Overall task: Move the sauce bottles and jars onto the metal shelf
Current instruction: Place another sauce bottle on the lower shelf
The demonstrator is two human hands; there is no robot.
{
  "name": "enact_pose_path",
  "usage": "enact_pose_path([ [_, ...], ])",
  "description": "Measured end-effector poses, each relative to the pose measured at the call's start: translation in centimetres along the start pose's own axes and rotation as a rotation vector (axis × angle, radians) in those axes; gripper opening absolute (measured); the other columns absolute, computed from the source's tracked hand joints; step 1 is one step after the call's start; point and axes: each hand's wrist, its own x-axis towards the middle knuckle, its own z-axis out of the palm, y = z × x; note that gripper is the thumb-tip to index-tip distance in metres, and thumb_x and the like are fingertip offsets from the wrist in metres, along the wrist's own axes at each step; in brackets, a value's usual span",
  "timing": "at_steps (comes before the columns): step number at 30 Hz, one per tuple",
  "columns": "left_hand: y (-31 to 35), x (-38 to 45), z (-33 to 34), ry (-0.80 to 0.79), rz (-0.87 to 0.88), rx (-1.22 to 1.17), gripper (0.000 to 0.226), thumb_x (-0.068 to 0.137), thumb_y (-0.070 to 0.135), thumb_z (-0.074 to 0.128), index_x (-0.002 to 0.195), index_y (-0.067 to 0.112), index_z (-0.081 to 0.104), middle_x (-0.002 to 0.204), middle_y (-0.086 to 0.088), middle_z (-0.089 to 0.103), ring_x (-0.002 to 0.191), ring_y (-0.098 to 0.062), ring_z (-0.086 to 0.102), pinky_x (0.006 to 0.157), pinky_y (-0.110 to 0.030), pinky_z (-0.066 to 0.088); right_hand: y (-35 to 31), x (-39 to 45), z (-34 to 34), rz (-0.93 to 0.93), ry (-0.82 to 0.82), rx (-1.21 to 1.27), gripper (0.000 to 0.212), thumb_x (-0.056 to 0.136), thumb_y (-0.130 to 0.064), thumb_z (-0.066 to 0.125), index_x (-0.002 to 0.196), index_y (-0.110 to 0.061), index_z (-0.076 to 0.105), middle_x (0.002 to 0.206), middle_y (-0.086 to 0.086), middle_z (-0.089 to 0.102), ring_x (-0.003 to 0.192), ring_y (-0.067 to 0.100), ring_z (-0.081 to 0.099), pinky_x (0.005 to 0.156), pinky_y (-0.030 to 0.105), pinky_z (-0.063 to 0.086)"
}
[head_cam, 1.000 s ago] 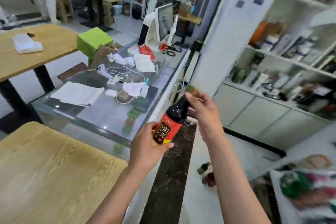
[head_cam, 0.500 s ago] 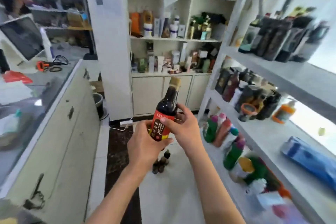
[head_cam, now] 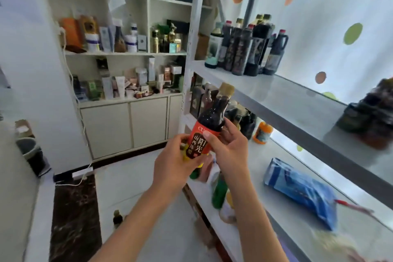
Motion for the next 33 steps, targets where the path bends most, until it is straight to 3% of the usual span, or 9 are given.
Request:
enact_pose_path([
  [3,-0.3,4.7,0.8,-0.155,-0.002,-0.272,0.044,0.075,0.034,0.079,0.114,0.035,0.059,0.111,0.014,0.064,0.105,-0.006,0.061,0.087,-0.034,0.055,-0.1,3.7,-0.9,-0.054,0.055,-0.067,0.038,0.085,-0.002,0.073,0.11,-0.029,0.066,0.1,-0.004,0.076,0.095,0.012,0.072,0.081,0.034,0.061],
  [9,1.7,15.0,2.2,-0.252,0.188,-0.355,0.033,0.088,0.02,0.068,0.119,0.026,0.059,0.104,0.017,0.065,0.089,0.013,0.06,0.072,-0.01,0.049,-0.2,13.3,-0.5,-0.128,0.178,-0.189,0.037,0.085,-0.007,0.074,0.11,-0.031,0.063,0.095,-0.006,0.075,0.088,0.008,0.073,0.076,0.026,0.06],
  [12,2.2,20.7,3.2,-0.286,0.239,-0.373,0.036,0.09,0.016,0.066,0.108,0.045,0.055,0.105,0.014,0.066,0.097,0.001,0.063,0.083,-0.021,0.053,-0.3,19.0,0.2,-0.119,0.229,-0.208,0.04,0.087,-0.009,0.072,0.123,-0.02,0.059,0.098,-0.001,0.075,0.088,0.01,0.073,0.074,0.027,0.061],
  [15,1.9,26.9,4.2,-0.262,0.297,-0.225,0.034,0.089,0.022,0.066,0.114,0.042,0.054,0.116,0.007,0.06,0.105,-0.007,0.058,0.094,-0.034,0.049,0.2,25.6,1.2,-0.094,0.315,-0.213,0.047,0.087,-0.009,0.072,0.128,-0.016,0.051,0.109,0.007,0.073,0.09,0.012,0.073,0.077,0.032,0.062],
  [18,2.5,32.3,4.8,-0.213,0.337,-0.032,0.045,0.09,0.023,0.064,0.132,0.024,0.047,0.128,0.001,0.051,0.105,-0.013,0.054,0.089,-0.028,0.044,1.0,32.0,1.8,-0.078,0.391,-0.223,0.049,0.087,-0.009,0.072,0.128,-0.017,0.045,0.115,0.007,0.07,0.094,0.009,0.07,0.078,0.026,0.06],
  [21,3.0,36.9,5.3,-0.222,0.416,0.035,0.049,0.093,0.023,0.06,0.138,0.022,0.043,0.14,0.003,0.043,0.114,-0.019,0.053,0.089,-0.024,0.038,2.2,37.8,2.5,-0.091,0.458,-0.254,0.047,0.087,-0.007,0.071,0.127,-0.015,0.047,0.11,-0.002,0.069,0.096,0.006,0.068,0.089,0.035,0.058],
  [27,0.9,42.8,8.0,-0.308,0.446,0.046,0.052,0.094,0.024,0.057,0.143,0.02,0.039,0.145,0.001,0.04,0.131,-0.018,0.041,0.109,-0.036,0.038,6.0,44.5,3.0,-0.112,0.493,-0.354,0.04,0.089,-0.004,0.067,0.115,-0.031,0.05,0.095,-0.019,0.068,0.089,-0.005,0.067,0.084,0.029,0.059],
  [31,0.1,44.9,10.3,-0.319,0.48,0.123,0.05,0.098,0.023,0.051,0.146,0.018,0.036,0.147,0.0,0.038,0.134,-0.017,0.034,0.111,-0.033,0.034,7.9,46.7,2.1,-0.125,0.558,-0.35,0.043,0.089,-0.007,0.068,0.128,-0.018,0.055,0.108,-0.006,0.071,0.098,0.003,0.068,0.088,0.03,0.058],
  [33,0.2,45.0,11.2,-0.323,0.548,0.227,0.049,0.099,0.022,0.045,0.146,0.016,0.033,0.147,-0.002,0.039,0.133,-0.018,0.033,0.108,-0.035,0.038,8.5,47.4,1.9,-0.122,0.57,-0.426,0.047,0.086,-0.018,0.07,0.13,-0.026,0.056,0.112,-0.005,0.07,0.102,0.008,0.067,0.088,0.032,0.058],
])
